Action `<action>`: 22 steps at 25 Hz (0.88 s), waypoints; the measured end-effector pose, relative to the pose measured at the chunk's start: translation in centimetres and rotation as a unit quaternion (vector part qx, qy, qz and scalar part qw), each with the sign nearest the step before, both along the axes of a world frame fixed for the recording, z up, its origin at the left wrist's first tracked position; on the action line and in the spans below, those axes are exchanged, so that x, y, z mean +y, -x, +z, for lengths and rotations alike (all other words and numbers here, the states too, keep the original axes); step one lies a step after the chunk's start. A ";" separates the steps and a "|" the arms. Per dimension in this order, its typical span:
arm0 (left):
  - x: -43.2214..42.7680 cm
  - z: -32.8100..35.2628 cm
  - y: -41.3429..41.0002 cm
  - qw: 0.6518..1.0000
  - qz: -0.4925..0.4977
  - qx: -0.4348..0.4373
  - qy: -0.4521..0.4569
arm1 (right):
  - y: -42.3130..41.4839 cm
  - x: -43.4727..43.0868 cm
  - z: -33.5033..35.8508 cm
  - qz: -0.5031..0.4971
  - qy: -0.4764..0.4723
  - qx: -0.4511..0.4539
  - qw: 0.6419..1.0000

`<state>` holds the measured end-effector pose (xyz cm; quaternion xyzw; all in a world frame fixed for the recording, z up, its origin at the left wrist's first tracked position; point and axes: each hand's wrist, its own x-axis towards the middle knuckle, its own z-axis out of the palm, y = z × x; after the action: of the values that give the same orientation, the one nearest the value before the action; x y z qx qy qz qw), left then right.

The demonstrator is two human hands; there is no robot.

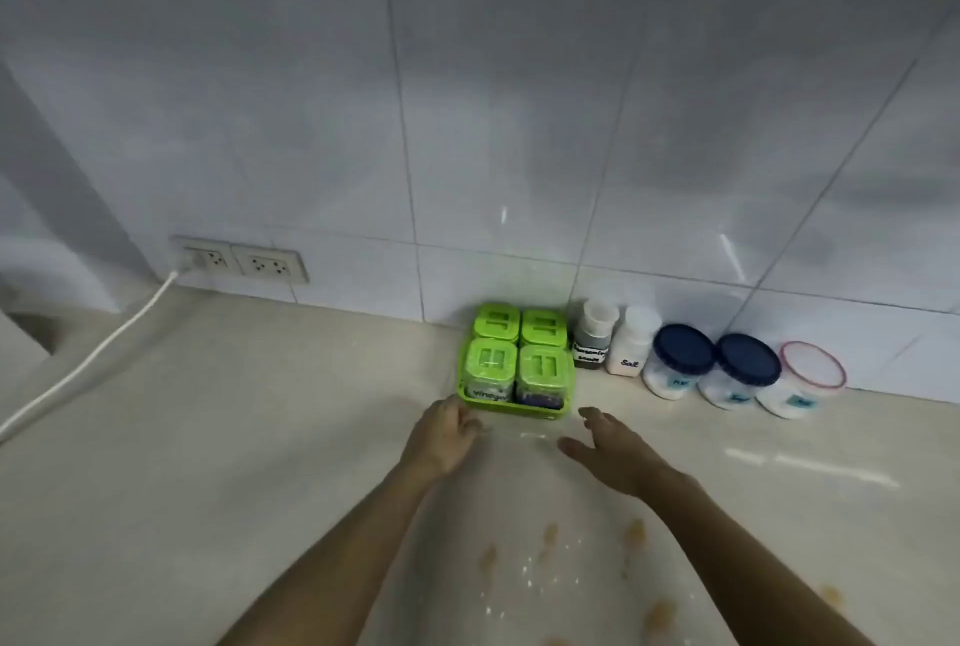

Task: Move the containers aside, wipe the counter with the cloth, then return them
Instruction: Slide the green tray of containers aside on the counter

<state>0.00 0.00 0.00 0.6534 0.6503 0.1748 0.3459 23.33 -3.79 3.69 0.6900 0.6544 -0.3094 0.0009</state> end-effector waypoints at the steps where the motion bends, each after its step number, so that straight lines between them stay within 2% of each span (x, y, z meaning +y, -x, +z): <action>1: 1.2 -0.7 -0.2 0.998 0.046 -0.034 -0.005 | 0.0 1.2 -0.7 -0.029 -0.017 0.031 0.999; 4: 4.0 -1.1 -0.4 0.969 0.193 -0.150 0.046 | 0.2 4.4 -1.8 -0.168 -0.014 0.175 0.970; 7: 5.4 -1.6 -1.7 0.935 0.221 -0.256 0.106 | 0.5 6.7 -3.8 -0.288 0.006 0.299 0.910; 11: 5.9 -2.5 -2.4 0.918 0.256 -0.287 0.095 | 1.0 8.0 -4.5 -0.345 -0.004 0.356 0.868; 14: 5.8 -1.9 -0.8 0.895 0.243 -0.341 0.155 | 1.3 7.5 -3.8 -0.366 0.009 0.401 0.840; 17: 3.9 -1.1 2.2 0.892 0.222 -0.348 0.184 | 3.4 6.4 -2.9 -0.339 0.027 0.423 0.840; 22: -2.2 -0.3 10.2 0.878 0.292 -0.349 0.150 | 11.6 5.4 -1.6 -0.243 0.053 0.407 0.879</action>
<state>-10.21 -2.18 -0.31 0.2712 0.6670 0.3849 0.5774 11.71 1.66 2.05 0.6398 0.3916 -0.5874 -0.3038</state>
